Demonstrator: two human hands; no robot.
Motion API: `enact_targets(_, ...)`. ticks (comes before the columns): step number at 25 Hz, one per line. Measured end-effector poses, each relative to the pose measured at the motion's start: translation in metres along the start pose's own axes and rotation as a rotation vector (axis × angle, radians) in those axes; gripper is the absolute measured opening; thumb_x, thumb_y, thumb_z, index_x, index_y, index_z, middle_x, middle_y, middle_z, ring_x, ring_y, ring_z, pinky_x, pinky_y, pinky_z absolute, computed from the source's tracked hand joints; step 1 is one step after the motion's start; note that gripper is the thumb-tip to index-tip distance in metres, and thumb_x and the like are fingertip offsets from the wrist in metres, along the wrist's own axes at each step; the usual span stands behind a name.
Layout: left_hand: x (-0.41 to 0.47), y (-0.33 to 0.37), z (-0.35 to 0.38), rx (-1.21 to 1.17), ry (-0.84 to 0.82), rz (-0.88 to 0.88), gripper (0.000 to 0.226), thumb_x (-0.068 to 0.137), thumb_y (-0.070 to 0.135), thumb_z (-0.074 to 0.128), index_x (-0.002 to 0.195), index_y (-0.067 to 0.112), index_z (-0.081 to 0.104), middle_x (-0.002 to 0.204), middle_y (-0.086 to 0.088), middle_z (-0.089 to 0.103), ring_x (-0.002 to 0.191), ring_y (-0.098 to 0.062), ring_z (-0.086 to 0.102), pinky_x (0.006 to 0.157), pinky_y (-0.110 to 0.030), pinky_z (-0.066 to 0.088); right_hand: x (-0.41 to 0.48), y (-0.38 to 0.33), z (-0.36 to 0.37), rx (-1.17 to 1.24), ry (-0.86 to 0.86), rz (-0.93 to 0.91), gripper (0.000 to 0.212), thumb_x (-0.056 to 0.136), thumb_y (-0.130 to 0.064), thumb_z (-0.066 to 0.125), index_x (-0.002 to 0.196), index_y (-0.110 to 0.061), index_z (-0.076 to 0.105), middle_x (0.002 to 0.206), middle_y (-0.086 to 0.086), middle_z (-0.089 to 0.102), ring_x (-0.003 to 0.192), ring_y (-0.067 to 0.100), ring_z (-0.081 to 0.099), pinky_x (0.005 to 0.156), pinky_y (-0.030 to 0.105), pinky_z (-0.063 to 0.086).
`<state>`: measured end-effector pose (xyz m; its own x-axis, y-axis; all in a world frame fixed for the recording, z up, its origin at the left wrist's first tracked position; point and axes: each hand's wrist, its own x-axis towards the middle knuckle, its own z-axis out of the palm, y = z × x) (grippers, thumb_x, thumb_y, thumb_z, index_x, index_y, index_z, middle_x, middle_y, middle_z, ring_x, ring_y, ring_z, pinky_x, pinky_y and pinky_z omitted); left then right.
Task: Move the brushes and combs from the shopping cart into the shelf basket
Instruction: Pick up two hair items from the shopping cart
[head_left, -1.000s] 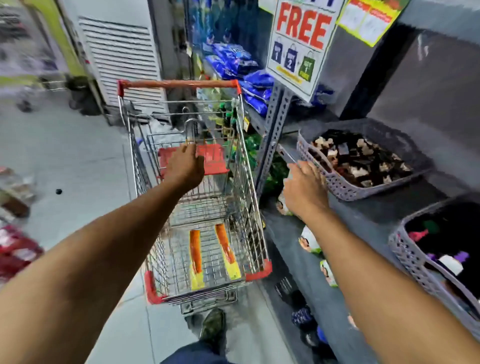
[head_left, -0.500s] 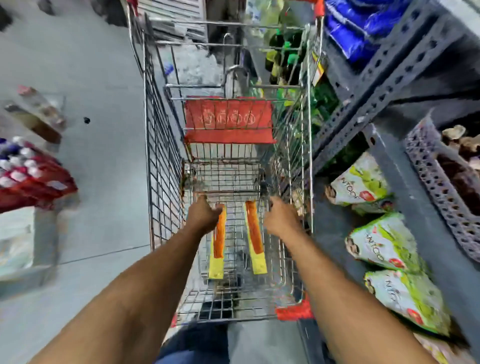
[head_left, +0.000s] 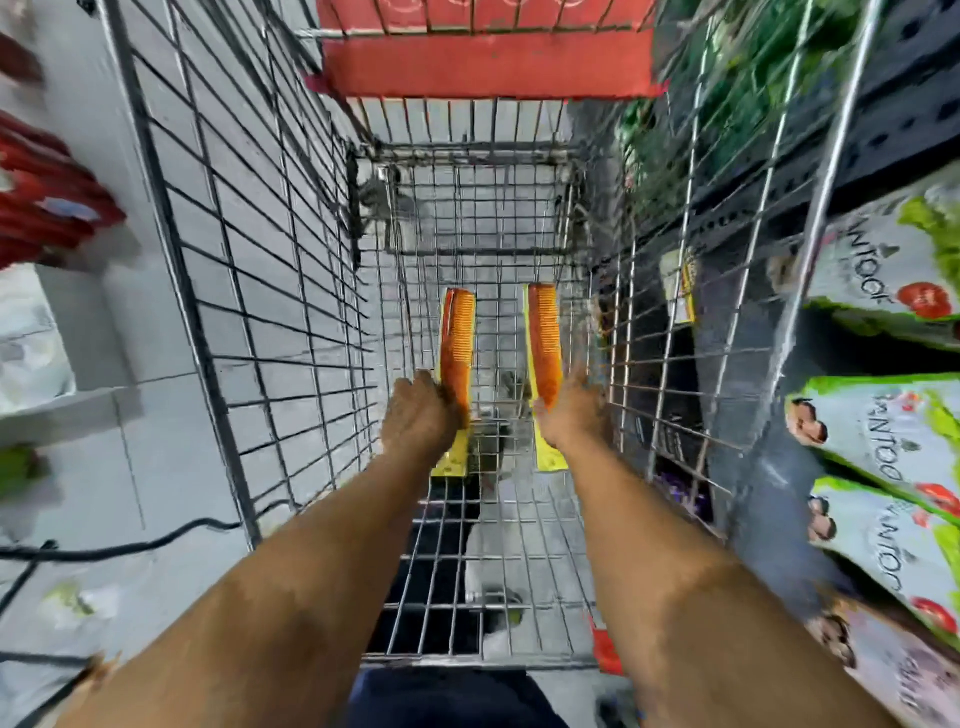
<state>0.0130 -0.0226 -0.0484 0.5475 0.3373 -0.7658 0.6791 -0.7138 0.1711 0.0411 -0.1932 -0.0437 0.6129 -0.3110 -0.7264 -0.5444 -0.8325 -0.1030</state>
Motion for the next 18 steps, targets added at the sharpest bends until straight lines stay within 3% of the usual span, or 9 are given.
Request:
enact_targets(3, 0.004, 0.002, 0.011, -0.028, 0.059, -0.018, 0.048, 0.075, 0.037, 0.073, 0.109, 0.015, 0.048, 0.105, -0.012, 0.054, 0.091, -0.030, 0.058, 0.076, -0.042, 0.051, 0.008, 0.006, 0.010, -0.036, 0.054, 0.018, 0.048, 0.086, -0.031, 0.058, 0.128, -0.016, 0.040, 0.109, 0.016, 0.062, 0.082, 0.033, 0.057, 0.053, 0.024, 0.031)
enact_targets(6, 0.007, 0.008, 0.016, -0.133, 0.095, 0.003, 0.032, 0.080, 0.026, 0.070, 0.094, 0.018, 0.042, 0.088, -0.003, 0.061, 0.067, -0.020, 0.055, 0.053, -0.030, 0.044, 0.011, 0.005, 0.011, 0.031, 0.100, 0.078, 0.027, 0.094, -0.026, 0.046, 0.119, -0.017, 0.045, 0.106, 0.009, 0.067, 0.057, 0.017, 0.041, 0.046, 0.023, 0.015)
enact_targets(9, 0.003, 0.009, 0.018, -0.277, 0.101, 0.018, 0.024, 0.085, 0.026, 0.067, 0.100, 0.019, 0.049, 0.079, 0.005, 0.052, 0.052, -0.002, 0.042, 0.035, -0.012, 0.033, 0.011, 0.004, 0.011, 0.050, 0.086, 0.052, 0.029, 0.092, -0.023, 0.050, 0.119, -0.015, 0.049, 0.104, 0.009, 0.067, 0.050, 0.009, 0.031, 0.044, 0.021, 0.018)
enact_targets(11, -0.002, 0.006, 0.016, -0.392, 0.053, 0.012, 0.015, 0.087, 0.026, 0.062, 0.096, 0.013, 0.061, 0.074, 0.002, 0.056, 0.051, -0.004, 0.046, 0.039, -0.014, 0.034, 0.005, 0.001, 0.005, 0.124, 0.039, 0.036, 0.021, 0.088, -0.023, 0.055, 0.107, -0.015, 0.054, 0.097, 0.007, 0.063, 0.051, 0.012, 0.035, 0.045, 0.021, 0.021)
enact_targets(13, -0.011, 0.008, 0.008, -0.590, -0.043, -0.018, 0.014, 0.080, 0.019, 0.058, 0.083, 0.006, 0.061, 0.067, -0.008, 0.057, 0.054, -0.021, 0.051, 0.049, -0.024, 0.038, -0.003, 0.000, 0.000, 0.211, -0.005, 0.016, 0.016, 0.087, -0.024, 0.056, 0.101, -0.015, 0.055, 0.090, 0.005, 0.058, 0.053, 0.013, 0.039, 0.046, 0.021, 0.024)
enact_targets(16, -0.028, 0.010, -0.008, -0.867, -0.127, -0.073, 0.017, 0.064, 0.016, 0.049, 0.072, 0.002, 0.055, 0.070, -0.017, 0.052, 0.064, -0.027, 0.051, 0.061, -0.038, 0.043, -0.021, -0.006, -0.013, 0.317, -0.041, -0.007, 0.023, 0.090, -0.023, 0.050, 0.105, -0.009, 0.059, 0.094, 0.009, 0.063, 0.064, 0.021, 0.051, 0.052, 0.023, 0.035)
enact_targets(18, -0.048, 0.008, -0.023, -0.889, -0.122, -0.036, 0.006, 0.066, 0.008, 0.054, 0.065, 0.003, 0.056, 0.061, -0.015, 0.056, 0.057, -0.025, 0.054, 0.057, -0.033, 0.045, -0.042, -0.004, -0.026, 0.393, -0.078, -0.028, 0.029, 0.090, -0.022, 0.047, 0.111, -0.006, 0.060, 0.095, 0.011, 0.064, 0.073, 0.023, 0.054, 0.052, 0.023, 0.036)
